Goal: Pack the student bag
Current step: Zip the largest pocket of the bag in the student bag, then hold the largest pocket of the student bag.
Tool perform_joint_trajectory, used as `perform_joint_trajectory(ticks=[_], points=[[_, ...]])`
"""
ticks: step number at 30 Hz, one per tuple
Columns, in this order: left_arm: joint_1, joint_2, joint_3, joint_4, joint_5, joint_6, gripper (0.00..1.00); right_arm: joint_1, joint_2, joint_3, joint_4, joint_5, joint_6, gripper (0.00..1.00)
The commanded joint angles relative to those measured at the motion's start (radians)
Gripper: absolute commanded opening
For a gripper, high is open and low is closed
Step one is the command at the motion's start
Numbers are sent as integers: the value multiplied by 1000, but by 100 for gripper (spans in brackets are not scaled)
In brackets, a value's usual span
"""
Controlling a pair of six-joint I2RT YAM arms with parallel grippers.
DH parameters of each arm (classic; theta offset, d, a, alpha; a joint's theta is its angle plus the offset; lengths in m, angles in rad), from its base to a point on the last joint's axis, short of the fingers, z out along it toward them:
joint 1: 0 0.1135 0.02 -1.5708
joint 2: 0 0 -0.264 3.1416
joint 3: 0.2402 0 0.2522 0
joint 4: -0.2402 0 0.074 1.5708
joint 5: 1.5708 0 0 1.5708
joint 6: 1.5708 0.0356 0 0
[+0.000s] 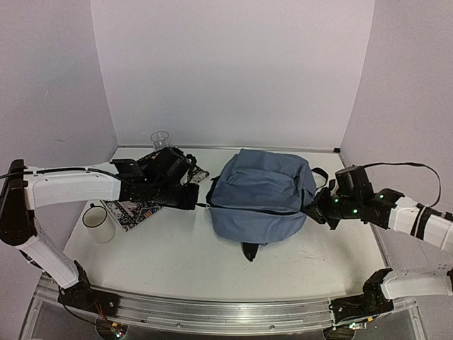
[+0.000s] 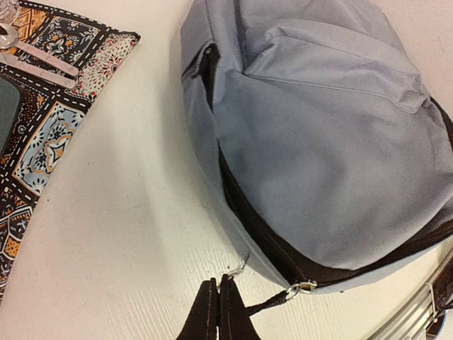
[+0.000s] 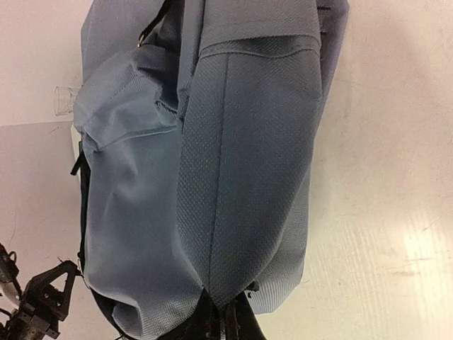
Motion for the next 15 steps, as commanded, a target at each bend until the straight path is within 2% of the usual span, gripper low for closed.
perform_joint_trajectory(ticks=[1, 5, 8, 10, 15], points=[[73, 9, -36, -29, -154, 44, 0, -105, -49, -1, -140, 59, -193, 0], [71, 41, 12, -2, -50, 53, 0, -111, 5, 52, -150, 1, -359, 2], [56, 11, 35, 51, 45, 41, 0, -102, 39, 108, -155, -67, -486, 24], [49, -3, 53, 74, 101, 26, 0, -64, 39, 152, -165, -47, -557, 39], [44, -15, 98, 94, 182, 1, 0, 140, 52, 250, -135, 67, -739, 59]])
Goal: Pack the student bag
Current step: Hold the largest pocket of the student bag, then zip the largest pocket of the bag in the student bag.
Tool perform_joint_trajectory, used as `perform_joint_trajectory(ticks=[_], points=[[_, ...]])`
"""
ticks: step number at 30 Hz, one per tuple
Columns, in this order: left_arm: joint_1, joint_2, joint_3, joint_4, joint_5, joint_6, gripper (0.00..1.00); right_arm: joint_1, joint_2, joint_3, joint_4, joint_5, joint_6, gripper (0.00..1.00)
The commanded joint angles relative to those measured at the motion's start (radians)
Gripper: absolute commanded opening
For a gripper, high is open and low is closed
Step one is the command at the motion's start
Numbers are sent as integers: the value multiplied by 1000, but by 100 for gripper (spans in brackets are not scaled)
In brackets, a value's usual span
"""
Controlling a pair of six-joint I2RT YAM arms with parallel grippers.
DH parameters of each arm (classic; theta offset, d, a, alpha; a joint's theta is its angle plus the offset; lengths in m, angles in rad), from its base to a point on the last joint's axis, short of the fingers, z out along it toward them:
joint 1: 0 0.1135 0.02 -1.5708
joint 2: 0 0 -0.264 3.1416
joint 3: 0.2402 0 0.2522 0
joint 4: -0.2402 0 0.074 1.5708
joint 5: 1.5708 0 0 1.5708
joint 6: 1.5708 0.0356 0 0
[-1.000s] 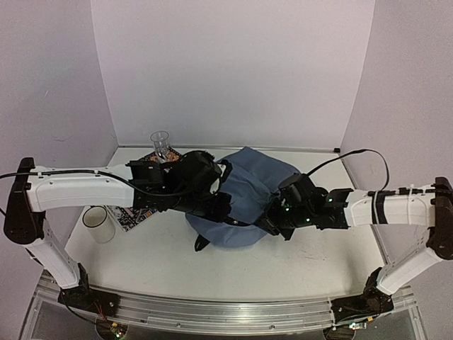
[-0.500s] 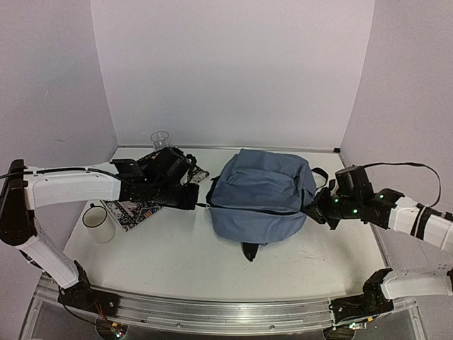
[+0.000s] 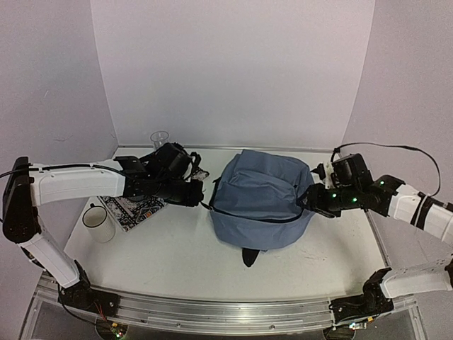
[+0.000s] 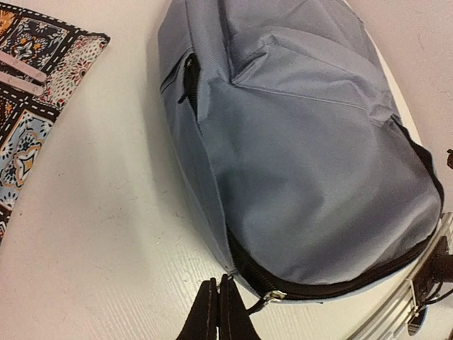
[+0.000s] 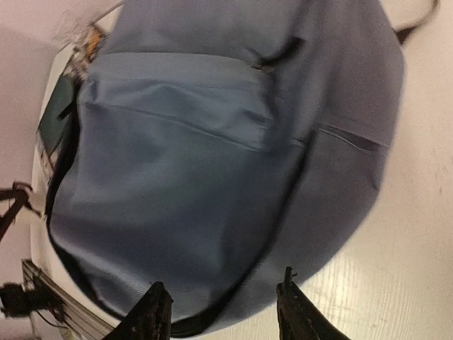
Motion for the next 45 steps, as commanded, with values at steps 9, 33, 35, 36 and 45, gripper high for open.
perform_joint_trajectory(ticks=[9, 33, 35, 36, 45], points=[[0, -57, 125, 64, 151, -32, 0, 397, 251, 266, 117, 156, -508, 79], [36, -1, 200, 79, 83, 16, 0, 501, 533, 391, 187, 171, -812, 0], [55, 34, 231, 77, 81, 32, 0, 518, 500, 361, 182, 165, -803, 0], [65, 54, 247, 75, 81, 38, 0, 528, 483, 348, 179, 164, -797, 0], [203, 269, 468, -6, 15, 118, 0, 634, 359, 253, 139, 198, -742, 0]])
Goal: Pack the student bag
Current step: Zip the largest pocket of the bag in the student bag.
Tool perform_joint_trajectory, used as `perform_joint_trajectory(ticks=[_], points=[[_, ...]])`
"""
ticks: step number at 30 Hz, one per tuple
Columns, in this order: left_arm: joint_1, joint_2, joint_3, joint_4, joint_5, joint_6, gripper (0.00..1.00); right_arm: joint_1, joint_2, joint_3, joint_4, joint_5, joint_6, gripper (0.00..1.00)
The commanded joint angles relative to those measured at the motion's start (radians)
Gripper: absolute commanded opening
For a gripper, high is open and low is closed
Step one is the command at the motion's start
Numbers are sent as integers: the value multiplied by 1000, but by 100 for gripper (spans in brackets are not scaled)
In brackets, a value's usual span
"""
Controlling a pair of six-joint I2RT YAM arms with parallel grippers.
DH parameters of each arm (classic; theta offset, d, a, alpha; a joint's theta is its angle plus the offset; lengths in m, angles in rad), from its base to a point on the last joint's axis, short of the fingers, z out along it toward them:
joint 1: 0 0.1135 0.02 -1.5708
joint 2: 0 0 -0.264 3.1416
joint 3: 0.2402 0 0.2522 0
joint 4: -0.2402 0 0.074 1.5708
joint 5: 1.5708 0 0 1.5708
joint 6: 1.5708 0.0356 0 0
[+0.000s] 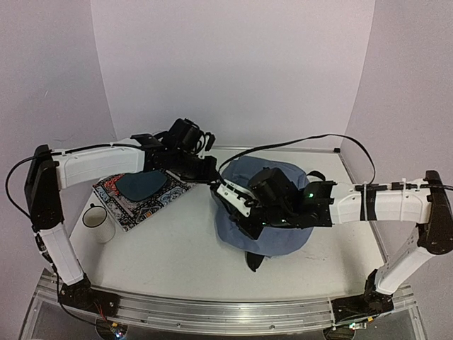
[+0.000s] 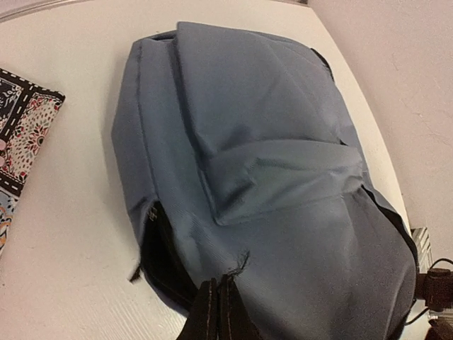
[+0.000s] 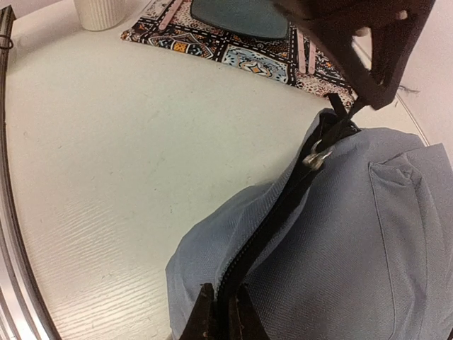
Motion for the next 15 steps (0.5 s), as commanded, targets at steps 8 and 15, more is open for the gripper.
perform_joint_trajectory(ticks=[8, 15], points=[[196, 179, 219, -4, -172, 95, 0, 95, -248, -119, -96, 27, 100, 0], [177, 194, 239, 4, -4, 65, 0, 95, -209, -110, -96, -31, 159, 3]])
